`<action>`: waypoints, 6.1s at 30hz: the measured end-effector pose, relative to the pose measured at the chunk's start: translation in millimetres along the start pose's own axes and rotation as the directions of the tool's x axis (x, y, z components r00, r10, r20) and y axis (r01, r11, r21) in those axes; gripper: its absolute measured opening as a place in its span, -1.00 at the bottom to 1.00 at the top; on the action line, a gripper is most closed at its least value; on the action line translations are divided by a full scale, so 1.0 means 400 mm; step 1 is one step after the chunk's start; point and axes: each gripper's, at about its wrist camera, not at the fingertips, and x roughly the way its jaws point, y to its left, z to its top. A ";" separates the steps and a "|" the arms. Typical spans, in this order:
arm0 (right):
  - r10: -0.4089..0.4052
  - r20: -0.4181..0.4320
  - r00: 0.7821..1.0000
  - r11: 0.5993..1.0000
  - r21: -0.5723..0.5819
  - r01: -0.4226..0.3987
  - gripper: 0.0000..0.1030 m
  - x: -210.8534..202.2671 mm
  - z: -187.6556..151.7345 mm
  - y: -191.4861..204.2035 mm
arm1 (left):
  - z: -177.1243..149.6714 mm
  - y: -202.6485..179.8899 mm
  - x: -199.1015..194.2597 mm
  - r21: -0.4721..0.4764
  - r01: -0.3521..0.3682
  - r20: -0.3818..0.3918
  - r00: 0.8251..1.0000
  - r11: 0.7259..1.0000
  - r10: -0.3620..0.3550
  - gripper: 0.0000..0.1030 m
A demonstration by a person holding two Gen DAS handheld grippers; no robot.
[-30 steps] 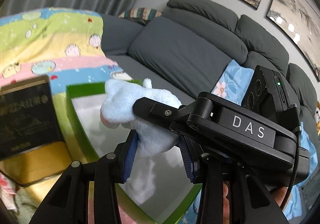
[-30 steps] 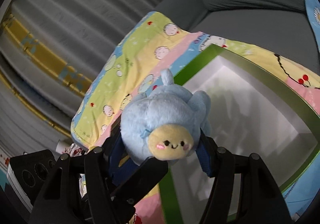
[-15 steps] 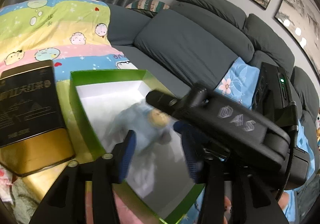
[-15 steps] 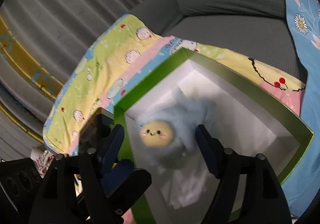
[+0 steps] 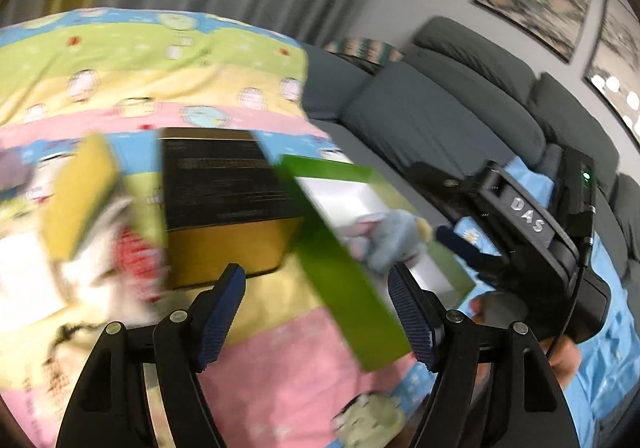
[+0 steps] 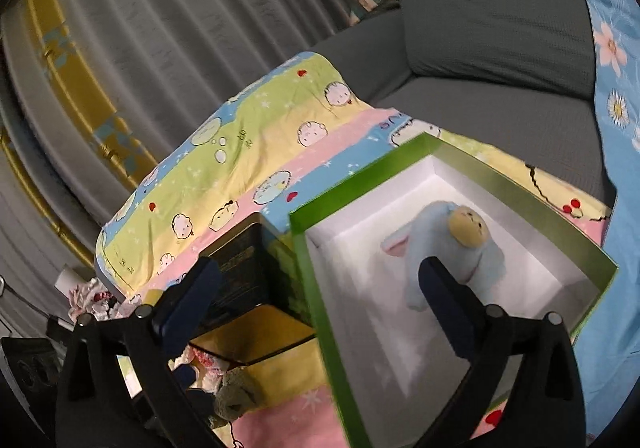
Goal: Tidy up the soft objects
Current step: 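Move the right tool back to the orange-printed tissue pack, then grasp the orange-printed tissue pack with the right gripper and lift it, then carry the tissue pack into the white box and open the right gripper, then move the right tool back to the green fuzzy cloth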
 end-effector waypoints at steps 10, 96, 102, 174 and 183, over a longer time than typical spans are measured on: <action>0.084 -0.040 0.996 0.991 -0.104 -0.088 0.97 -0.033 -0.112 0.141 | -0.106 0.203 -0.223 -0.094 -0.201 0.043 0.978 0.975 0.206 0.67; 0.261 -0.211 0.942 0.965 0.069 -0.252 -0.20 0.008 -0.095 0.101 | -0.017 -0.082 0.013 0.184 0.021 0.098 0.994 0.983 -0.040 -0.01; 0.219 -0.164 0.962 0.972 0.126 -0.199 -0.19 0.000 -0.065 0.011 | -0.009 -0.147 0.089 0.221 0.075 0.046 0.995 0.972 -0.087 -0.01; 0.097 0.031 0.995 0.979 -0.181 -0.090 0.98 0.022 -0.199 0.195 | -0.231 0.481 -0.312 -0.362 -0.334 0.095 0.916 0.870 0.390 0.55; 0.065 0.080 0.995 0.964 -0.261 -0.042 0.98 0.026 -0.282 0.272 | -0.241 0.480 -0.346 -0.369 -0.361 0.098 0.901 0.857 0.422 0.55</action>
